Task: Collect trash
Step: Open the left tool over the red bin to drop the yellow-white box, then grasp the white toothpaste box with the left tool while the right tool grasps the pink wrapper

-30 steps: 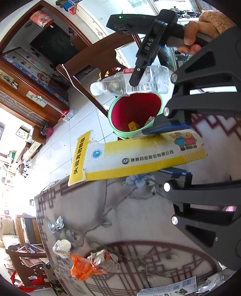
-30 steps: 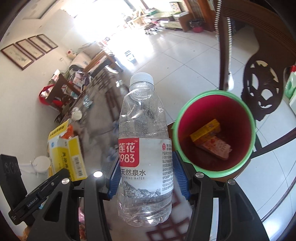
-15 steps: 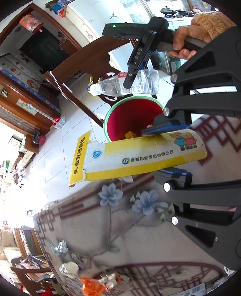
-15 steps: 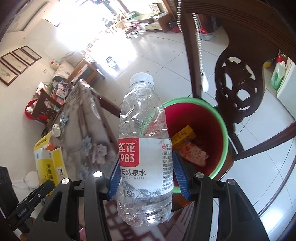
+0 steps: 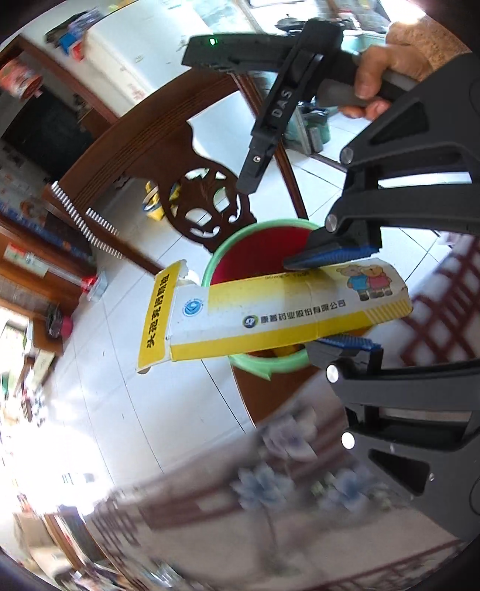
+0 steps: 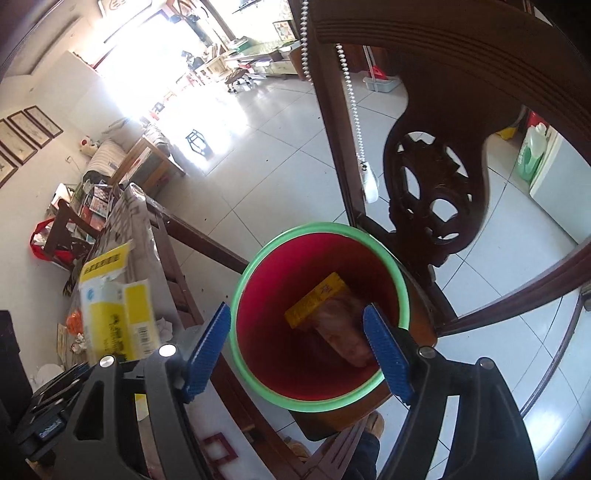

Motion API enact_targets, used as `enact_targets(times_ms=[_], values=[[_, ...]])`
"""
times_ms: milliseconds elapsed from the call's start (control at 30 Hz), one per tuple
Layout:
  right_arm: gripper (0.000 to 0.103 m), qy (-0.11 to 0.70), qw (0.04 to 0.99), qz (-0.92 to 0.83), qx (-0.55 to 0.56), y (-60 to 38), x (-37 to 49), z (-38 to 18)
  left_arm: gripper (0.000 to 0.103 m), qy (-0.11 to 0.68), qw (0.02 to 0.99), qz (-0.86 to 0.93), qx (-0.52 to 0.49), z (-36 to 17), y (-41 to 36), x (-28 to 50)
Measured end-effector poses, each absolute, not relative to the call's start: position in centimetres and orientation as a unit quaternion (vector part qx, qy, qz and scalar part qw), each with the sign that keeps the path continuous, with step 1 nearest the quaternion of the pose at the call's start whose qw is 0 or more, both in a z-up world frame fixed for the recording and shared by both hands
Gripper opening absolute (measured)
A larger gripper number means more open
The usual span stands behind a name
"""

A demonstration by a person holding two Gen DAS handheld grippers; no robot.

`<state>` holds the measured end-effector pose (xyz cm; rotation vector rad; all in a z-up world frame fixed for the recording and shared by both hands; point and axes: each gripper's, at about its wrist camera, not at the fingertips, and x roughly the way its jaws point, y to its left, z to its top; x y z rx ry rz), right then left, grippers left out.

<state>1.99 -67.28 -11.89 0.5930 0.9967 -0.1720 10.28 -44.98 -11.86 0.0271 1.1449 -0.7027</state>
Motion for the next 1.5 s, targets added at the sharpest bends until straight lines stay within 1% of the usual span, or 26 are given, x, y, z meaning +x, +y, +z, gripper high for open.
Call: enact_targets(times_ms=[233,267,300,367,533,733,1067,1233,1400,1500], values=[[0.073,0.468,0.83,-0.102,0.287,-68.3,0.0,-11.5,0.032,0.521,0.773,-0.361,0.032,-13.1,-49.3,10.8],[0.073,0.467,0.83,-0.105,0.287,-68.4,-0.2,-11.4,0.038,0.52,0.774,-0.36,0.031,-13.1,-49.4,10.8],[0.073,0.465,0.83,-0.108,0.287,-68.4,-0.6,-11.3,0.059,0.52,0.775,-0.358,0.028,-13.2,-49.5,10.9],[0.073,0.463,0.831,-0.112,0.286,-68.3,-1.1,-10.9,0.082,0.513,0.785,-0.347,0.013,-12.9,-48.9,11.1],[0.073,0.462,0.835,-0.111,0.279,-67.1,-1.8,-10.2,0.082,0.504,0.794,-0.34,-0.003,-11.5,-46.8,10.7],[0.073,0.46,0.844,-0.089,0.261,-63.7,-1.8,-9.0,0.082,0.489,0.818,-0.302,-0.029,-9.2,-40.8,9.0],[0.073,0.469,0.855,-0.02,0.222,-53.0,-0.5,-8.1,0.082,0.486,0.848,-0.199,-0.075,-7.8,-25.9,6.3],[0.073,0.477,0.856,0.02,0.199,-46.3,-0.4,-7.9,0.082,0.478,0.864,-0.127,-0.091,-7.4,-16.8,5.3],[0.073,0.496,0.849,0.068,0.172,-39.1,-1.2,-8.4,0.082,0.486,0.868,-0.032,-0.094,-8.6,-7.6,4.6],[0.073,0.511,0.84,0.092,0.155,-35.0,-2.1,-8.9,0.082,0.499,0.861,0.018,-0.091,-10.1,-2.6,4.4]])
